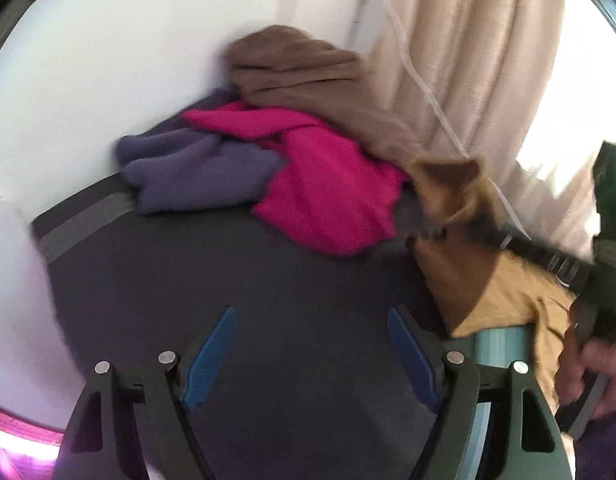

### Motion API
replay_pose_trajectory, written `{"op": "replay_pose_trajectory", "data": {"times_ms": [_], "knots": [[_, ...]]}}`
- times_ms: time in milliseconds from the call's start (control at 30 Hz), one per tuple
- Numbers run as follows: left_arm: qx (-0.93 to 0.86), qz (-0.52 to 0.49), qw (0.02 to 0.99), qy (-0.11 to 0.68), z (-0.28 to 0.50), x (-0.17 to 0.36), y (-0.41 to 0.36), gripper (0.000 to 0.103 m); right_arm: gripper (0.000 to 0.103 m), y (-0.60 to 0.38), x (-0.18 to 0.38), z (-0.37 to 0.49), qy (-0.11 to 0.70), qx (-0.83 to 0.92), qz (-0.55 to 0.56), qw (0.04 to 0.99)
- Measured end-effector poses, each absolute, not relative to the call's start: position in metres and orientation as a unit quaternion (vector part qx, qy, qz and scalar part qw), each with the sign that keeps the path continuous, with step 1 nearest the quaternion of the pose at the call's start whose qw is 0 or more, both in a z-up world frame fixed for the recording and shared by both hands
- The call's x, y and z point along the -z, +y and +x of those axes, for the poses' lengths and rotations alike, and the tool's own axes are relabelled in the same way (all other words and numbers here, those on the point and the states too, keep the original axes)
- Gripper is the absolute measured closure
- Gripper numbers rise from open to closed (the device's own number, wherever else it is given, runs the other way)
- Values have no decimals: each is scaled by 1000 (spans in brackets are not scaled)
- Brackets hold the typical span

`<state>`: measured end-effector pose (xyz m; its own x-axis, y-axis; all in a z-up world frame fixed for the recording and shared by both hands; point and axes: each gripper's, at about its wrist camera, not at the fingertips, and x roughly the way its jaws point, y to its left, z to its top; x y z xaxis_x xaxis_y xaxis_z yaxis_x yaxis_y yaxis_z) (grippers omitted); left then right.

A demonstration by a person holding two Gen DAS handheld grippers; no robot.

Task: Fold clothes
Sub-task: 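Fold the held side edge over the sleeves with the right gripper and release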

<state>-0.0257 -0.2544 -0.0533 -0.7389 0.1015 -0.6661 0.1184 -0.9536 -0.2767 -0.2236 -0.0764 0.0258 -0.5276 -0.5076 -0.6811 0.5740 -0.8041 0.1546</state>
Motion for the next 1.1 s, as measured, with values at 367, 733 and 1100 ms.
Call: {"op": "replay_pose_trajectory", "data": {"times_ms": [367, 733, 1100], "knots": [[925, 349, -130, 79, -33, 21, -118, 23, 93, 198, -113, -203, -108, 953, 270, 78], [907, 357, -225, 14, -51, 15, 32, 23, 93, 427, -69, -138, -217, 934, 273, -78], [883, 390, -260, -28, -120, 36, 169, 23, 88, 482, -1, -110, -277, 910, 303, -53]]}}
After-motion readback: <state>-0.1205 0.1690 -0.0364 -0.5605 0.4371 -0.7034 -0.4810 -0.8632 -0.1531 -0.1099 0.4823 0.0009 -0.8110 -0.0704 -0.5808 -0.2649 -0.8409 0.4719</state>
